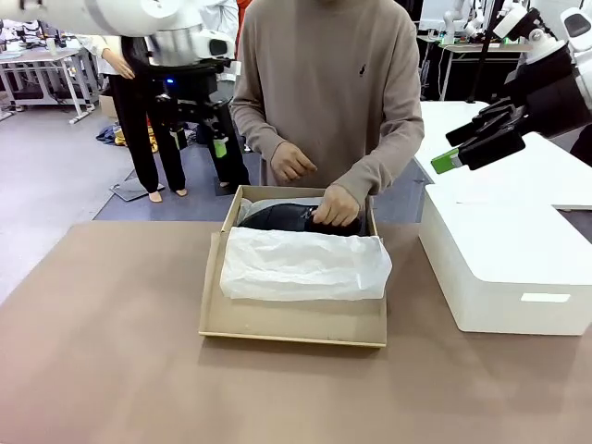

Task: Pack the shoes into the box.
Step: Close the Shoes Box.

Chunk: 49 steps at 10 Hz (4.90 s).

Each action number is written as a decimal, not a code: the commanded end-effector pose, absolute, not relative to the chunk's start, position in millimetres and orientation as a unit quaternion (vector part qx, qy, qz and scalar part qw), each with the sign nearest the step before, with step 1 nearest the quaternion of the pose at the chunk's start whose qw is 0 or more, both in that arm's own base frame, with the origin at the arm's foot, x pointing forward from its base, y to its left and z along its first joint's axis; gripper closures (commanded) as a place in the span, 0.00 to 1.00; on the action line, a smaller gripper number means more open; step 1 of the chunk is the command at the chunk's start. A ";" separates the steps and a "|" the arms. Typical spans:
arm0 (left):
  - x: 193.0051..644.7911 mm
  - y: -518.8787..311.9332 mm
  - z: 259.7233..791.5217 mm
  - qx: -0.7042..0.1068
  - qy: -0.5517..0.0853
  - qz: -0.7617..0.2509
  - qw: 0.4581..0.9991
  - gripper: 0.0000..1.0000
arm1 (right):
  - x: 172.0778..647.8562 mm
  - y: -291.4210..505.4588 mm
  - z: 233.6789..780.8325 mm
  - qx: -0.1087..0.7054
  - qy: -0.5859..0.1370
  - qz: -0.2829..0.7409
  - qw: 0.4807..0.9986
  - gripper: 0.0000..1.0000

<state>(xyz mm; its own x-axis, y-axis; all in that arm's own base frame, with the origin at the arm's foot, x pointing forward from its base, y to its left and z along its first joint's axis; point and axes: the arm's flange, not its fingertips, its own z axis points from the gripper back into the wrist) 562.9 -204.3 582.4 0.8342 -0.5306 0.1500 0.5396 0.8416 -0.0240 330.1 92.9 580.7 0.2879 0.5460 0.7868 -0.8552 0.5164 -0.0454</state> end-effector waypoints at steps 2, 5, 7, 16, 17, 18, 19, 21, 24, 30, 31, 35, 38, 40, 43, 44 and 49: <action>551.2 -150.6 567.6 -0.084 -0.057 -0.432 0.896 0.00 | 331.9 92.4 580.9 0.204 -0.397 0.455 0.771 0.00; 561.2 -145.2 562.1 -0.087 -0.036 -0.481 0.872 0.00 | 331.9 92.4 580.9 0.204 -0.397 0.455 0.771 0.00; 560.4 -147.1 564.5 -0.079 -0.050 -0.470 0.878 0.00 | 331.9 92.4 580.9 0.204 -0.397 0.455 0.771 0.00; 562.8 -118.8 557.6 -0.073 -0.070 -0.621 0.778 0.00 | 331.9 92.4 580.9 0.204 -0.397 0.455 0.771 0.00; 566.5 -116.2 555.8 -0.078 -0.084 -0.646 0.755 0.00 | 331.9 92.4 580.9 0.204 -0.397 0.455 0.771 0.00; 569.6 -115.2 554.3 -0.092 -0.095 -0.666 0.735 0.00 | 331.9 92.4 580.9 0.204 -0.397 0.455 0.771 0.00; 572.8 -114.1 554.8 -0.104 -0.105 -0.672 0.726 0.02 | 331.9 92.4 580.9 0.204 -0.397 0.455 0.771 0.00; 576.8 -111.2 556.7 -0.121 -0.110 -0.675 0.720 0.41 | 331.9 92.4 580.9 0.204 -0.397 0.455 0.771 0.00; 579.2 -104.2 556.5 -0.139 -0.116 -0.682 0.708 0.98 | 331.9 92.4 580.9 0.204 -0.397 0.455 0.771 0.00; 576.9 -101.6 564.5 -0.153 -0.116 -0.691 0.696 1.00 | 331.9 92.4 580.9 0.204 -0.397 0.455 0.771 0.00; 577.3 -101.3 566.6 -0.149 -0.121 -0.679 0.708 1.00 | 331.9 92.4 580.9 0.204 -0.397 0.455 0.771 0.00; 575.0 -108.7 559.8 -0.133 -0.107 -0.685 0.708 1.00 | 331.9 92.4 580.9 0.204 -0.397 0.455 0.771 0.00; 578.7 -104.0 556.6 -0.171 -0.117 -0.680 0.704 1.00 | 331.9 92.4 580.9 0.204 -0.397 0.455 0.771 0.00; 587.1 -90.5 539.4 -0.226 -0.120 -0.656 0.710 1.00 | 331.9 92.4 580.9 0.204 -0.397 0.455 0.771 0.00; 600.6 -70.3 506.3 -0.298 -0.119 -0.620 0.716 1.00 | 331.9 92.4 580.9 0.204 -0.397 0.455 0.771 0.00; 604.1 -65.4 495.7 -0.310 -0.118 -0.612 0.718 1.00 | 331.9 92.4 580.9 0.204 -0.397 0.455 0.771 0.00; 609.0 -58.2 438.5 -0.366 -0.110 -0.587 0.714 1.00 | 331.9 92.4 580.9 0.204 -0.397 0.455 0.771 0.00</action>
